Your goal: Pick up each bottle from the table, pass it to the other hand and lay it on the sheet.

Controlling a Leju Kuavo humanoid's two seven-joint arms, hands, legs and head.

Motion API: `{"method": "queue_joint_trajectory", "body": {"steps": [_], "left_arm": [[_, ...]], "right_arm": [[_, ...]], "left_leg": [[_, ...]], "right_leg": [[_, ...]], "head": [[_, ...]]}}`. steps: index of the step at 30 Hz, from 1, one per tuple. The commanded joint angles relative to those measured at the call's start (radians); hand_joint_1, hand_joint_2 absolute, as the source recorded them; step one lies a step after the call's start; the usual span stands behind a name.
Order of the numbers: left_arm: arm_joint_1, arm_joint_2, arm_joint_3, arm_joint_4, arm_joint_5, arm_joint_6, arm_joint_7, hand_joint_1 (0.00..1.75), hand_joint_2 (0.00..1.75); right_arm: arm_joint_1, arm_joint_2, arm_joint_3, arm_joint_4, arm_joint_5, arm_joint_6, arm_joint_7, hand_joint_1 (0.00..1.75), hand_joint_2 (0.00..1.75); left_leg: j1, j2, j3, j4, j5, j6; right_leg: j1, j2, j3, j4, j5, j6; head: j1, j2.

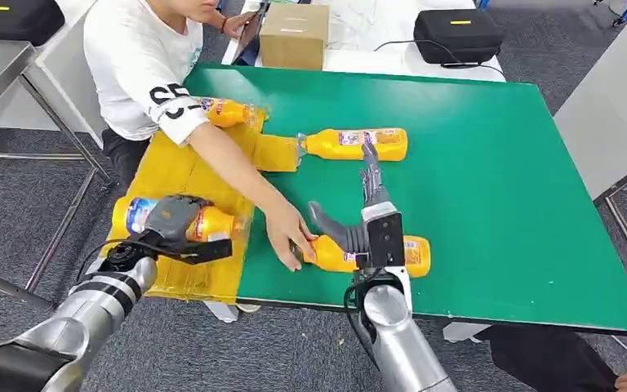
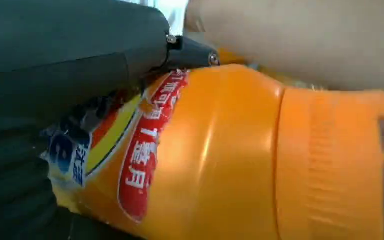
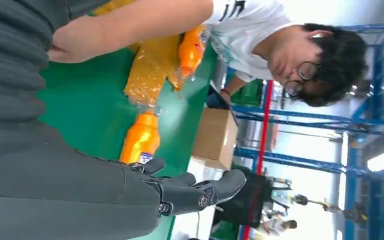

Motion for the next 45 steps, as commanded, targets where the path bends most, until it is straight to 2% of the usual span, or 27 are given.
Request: {"method": "queue_joint_trajectory", "body": {"steps": [1, 8, 12, 13, 14, 18, 31, 33, 34, 35, 37, 40, 43, 44, 45], "left_arm": [[-0.046, 0.055, -0.197, 0.163, -0.087, -0.147, 0.023, 1.75, 1.75], [-0.027, 0.051, -0.202, 0.169, -0.087, -0.165, 0.023, 1.75, 1.75], [0.011, 0.037, -0.137, 0.164, -0.017, -0.122, 0.0, 1.75, 1.75], [0.019, 0.034, -0.139, 0.162, -0.021, -0.103, 0.006, 1.5, 1.75], [0.03, 0.028, -0.128, 0.162, -0.008, -0.098, -0.002, 0.03, 1.75], [0.033, 0.019, -0.114, 0.163, 0.009, -0.092, -0.03, 0.0, 1.75], [0.027, 0.018, -0.117, 0.162, 0.007, -0.1, -0.039, 0.0, 1.75], [0.028, 0.015, -0.103, 0.156, 0.021, -0.076, -0.052, 0.0, 1.75], [0.018, 0.019, -0.084, 0.137, 0.036, 0.013, -0.049, 0.0, 1.75], [-0.031, 0.024, -0.077, 0.142, 0.05, -0.03, -0.076, 0.0, 1.75], [-0.049, 0.031, -0.056, 0.123, 0.077, -0.061, -0.102, 0.0, 1.75], [-0.018, 0.026, 0.022, 0.099, 0.167, -0.049, -0.173, 0.0, 1.75], [0.046, 0.014, 0.149, 0.047, 0.322, -0.027, -0.308, 0.0, 1.75], [0.074, 0.009, 0.187, 0.023, 0.373, -0.033, -0.356, 0.0, 1.75], [0.104, 0.006, 0.202, -0.027, 0.417, -0.04, -0.361, 0.0, 1.75]], "right_arm": [[-0.115, -0.006, -0.029, 0.226, -0.001, 0.046, 0.006, 0.0, 1.75], [-0.115, -0.001, -0.02, 0.255, 0.0, 0.058, 0.004, 0.0, 1.75], [-0.118, 0.003, -0.014, 0.309, 0.001, 0.067, -0.007, 0.0, 1.75], [-0.117, 0.002, -0.013, 0.321, 0.002, 0.067, -0.008, 0.0, 1.75], [-0.113, 0.001, -0.012, 0.335, 0.001, 0.071, -0.009, 0.0, 1.75], [-0.119, 0.0, -0.014, 0.368, -0.003, 0.076, -0.025, 0.0, 1.75], [-0.121, 0.0, -0.013, 0.371, -0.003, 0.079, -0.025, 0.0, 1.75], [-0.123, 0.001, -0.013, 0.376, -0.002, 0.088, -0.021, 0.0, 1.75], [-0.135, -0.001, -0.003, 0.356, 0.012, 0.069, -0.078, 0.0, 1.75], [-0.163, 0.003, 0.003, 0.326, 0.015, 0.074, -0.035, 0.0, 1.75], [-0.169, -0.001, 0.009, 0.285, 0.021, 0.089, 0.02, 0.0, 1.75], [-0.168, -0.009, 0.018, 0.3, 0.034, 0.095, 0.044, 0.0, 1.75], [-0.171, -0.021, 0.031, 0.341, 0.068, 0.074, 0.052, 0.0, 1.75], [-0.17, -0.027, 0.037, 0.354, 0.087, 0.057, 0.058, 0.0, 0.0], [-0.171, -0.033, 0.041, 0.362, 0.101, 0.049, 0.066, 0.0, 0.0]], "left_leg": [[0.0, 0.004, 0.008, -0.002, -0.002, -0.001], [0.0, 0.009, 0.015, -0.003, -0.003, -0.002], [-0.001, 0.009, 0.017, -0.003, -0.003, -0.002], [-0.001, 0.009, 0.017, -0.003, -0.003, -0.001], [-0.001, 0.01, 0.02, -0.005, -0.003, -0.002], [-0.001, 0.006, 0.018, -0.003, -0.002, -0.001], [-0.001, 0.006, 0.019, -0.003, -0.003, -0.002], [-0.001, 0.007, 0.02, -0.004, -0.003, -0.002], [-0.001, 0.006, 0.019, -0.003, -0.002, -0.001], [-0.002, 0.005, 0.018, -0.003, -0.002, -0.001], [-0.001, 0.005, 0.014, 0.0, -0.002, -0.002], [0.0, 0.004, 0.015, -0.001, -0.001, -0.001], [-0.001, 0.004, 0.018, -0.002, -0.002, -0.002], [0.0, 0.005, 0.018, -0.003, -0.002, -0.001], [0.0, 0.005, 0.02, -0.003, -0.003, -0.002]], "right_leg": [[0.0, 0.004, 0.007, -0.001, 0.0, -0.001], [0.0, 0.006, 0.012, -0.002, 0.0, -0.002], [-0.001, 0.007, 0.013, 0.0, 0.0, -0.002], [-0.001, 0.006, 0.013, 0.0, 0.0, -0.002], [0.0, 0.008, 0.015, -0.001, 0.0, -0.002], [-0.001, 0.004, 0.014, 0.0, -0.001, -0.001], [-0.001, 0.005, 0.016, 0.0, -0.001, -0.002], [-0.001, 0.005, 0.016, 0.0, -0.001, -0.002], [-0.001, 0.004, 0.015, 0.0, -0.001, -0.002], [-0.001, 0.004, 0.015, 0.001, -0.001, -0.002], [0.0, 0.004, 0.011, 0.003, -0.001, -0.002], [0.0, 0.002, 0.012, 0.002, -0.001, -0.002], [0.0, 0.003, 0.015, 0.001, -0.001, -0.002], [0.0, 0.003, 0.015, 0.0, -0.001, -0.002], [0.0, 0.004, 0.017, -0.001, -0.001, -0.002]], "head": [[0.0, 0.0], [0.0, 0.0], [0.0, 0.0], [0.0, 0.0], [0.0, 0.0], [0.0, 0.0], [0.0, 0.0], [0.0, 0.0], [0.0, 0.0], [0.0, 0.0], [0.0, 0.0], [0.001, 0.0], [0.0, 0.0], [0.0, 0.0], [0.0, 0.0]]}}
